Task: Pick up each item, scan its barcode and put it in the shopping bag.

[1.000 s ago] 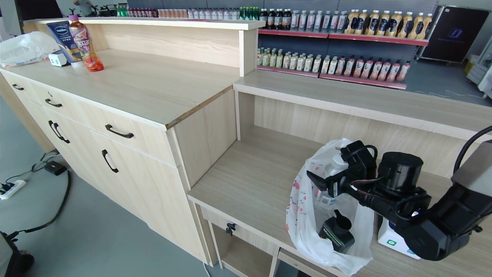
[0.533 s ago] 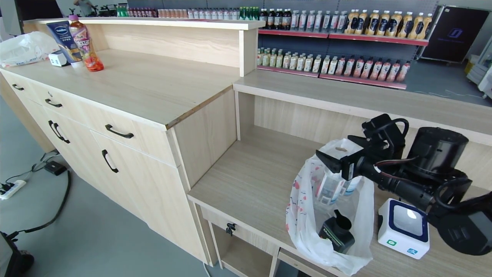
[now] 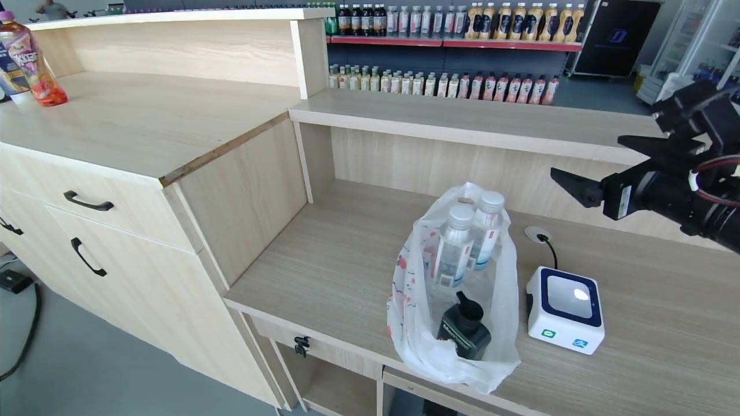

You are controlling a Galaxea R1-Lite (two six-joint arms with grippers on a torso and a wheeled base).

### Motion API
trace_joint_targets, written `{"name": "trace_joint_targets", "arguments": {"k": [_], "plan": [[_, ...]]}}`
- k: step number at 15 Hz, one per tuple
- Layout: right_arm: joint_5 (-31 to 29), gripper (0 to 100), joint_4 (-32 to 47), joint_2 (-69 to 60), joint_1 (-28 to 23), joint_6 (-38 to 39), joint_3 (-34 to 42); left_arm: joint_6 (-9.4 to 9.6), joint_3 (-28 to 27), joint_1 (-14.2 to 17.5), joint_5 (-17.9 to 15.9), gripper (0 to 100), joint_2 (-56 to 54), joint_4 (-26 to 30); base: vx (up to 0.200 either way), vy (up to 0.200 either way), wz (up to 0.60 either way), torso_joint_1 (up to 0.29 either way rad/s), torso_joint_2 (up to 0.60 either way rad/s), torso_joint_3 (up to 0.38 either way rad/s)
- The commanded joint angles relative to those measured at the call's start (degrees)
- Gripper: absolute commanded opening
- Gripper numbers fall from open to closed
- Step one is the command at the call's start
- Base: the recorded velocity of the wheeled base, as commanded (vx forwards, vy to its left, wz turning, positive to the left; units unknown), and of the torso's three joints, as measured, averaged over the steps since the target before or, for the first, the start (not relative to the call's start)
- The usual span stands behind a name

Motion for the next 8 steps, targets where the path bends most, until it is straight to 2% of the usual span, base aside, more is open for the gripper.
{"name": "trace_joint_targets", "arguments": {"k": [1, 3, 6, 7, 8], "plan": [[-6.9, 100, 11.8, -6.9, -1.1, 4.5, -11.4, -0.03, 0.0, 0.0, 0.0, 100, 0.0, 0.0, 0.000, 0.000, -0.60, -0.198, 0.54, 0.330], [-9.1, 100, 19.3, -9.9, -2.0, 6.2, -13.9, -0.03, 0.0, 0.0, 0.0, 100, 0.0, 0.0, 0.000, 0.000, -0.60, -0.190, 0.52, 0.352], [-9.4, 100, 19.7, -13.5, -6.3, 6.8, -9.1, -0.03, 0.0, 0.0, 0.0, 100, 0.0, 0.0, 0.000, 0.000, 0.00, -0.173, 0.52, 0.341], [-9.3, 100, 19.8, -17.7, -11.8, 7.9, -2.9, -0.03, 0.0, 0.0, 0.0, 100, 0.0, 0.0, 0.000, 0.000, 0.00, -0.105, 0.30, 0.212], [-9.1, 100, 19.8, -21.5, -15.0, 8.1, 2.8, -0.03, 0.0, 0.0, 0.0, 100, 0.0, 0.0, 0.000, 0.000, 0.00, -0.036, 0.18, 0.110]]}}
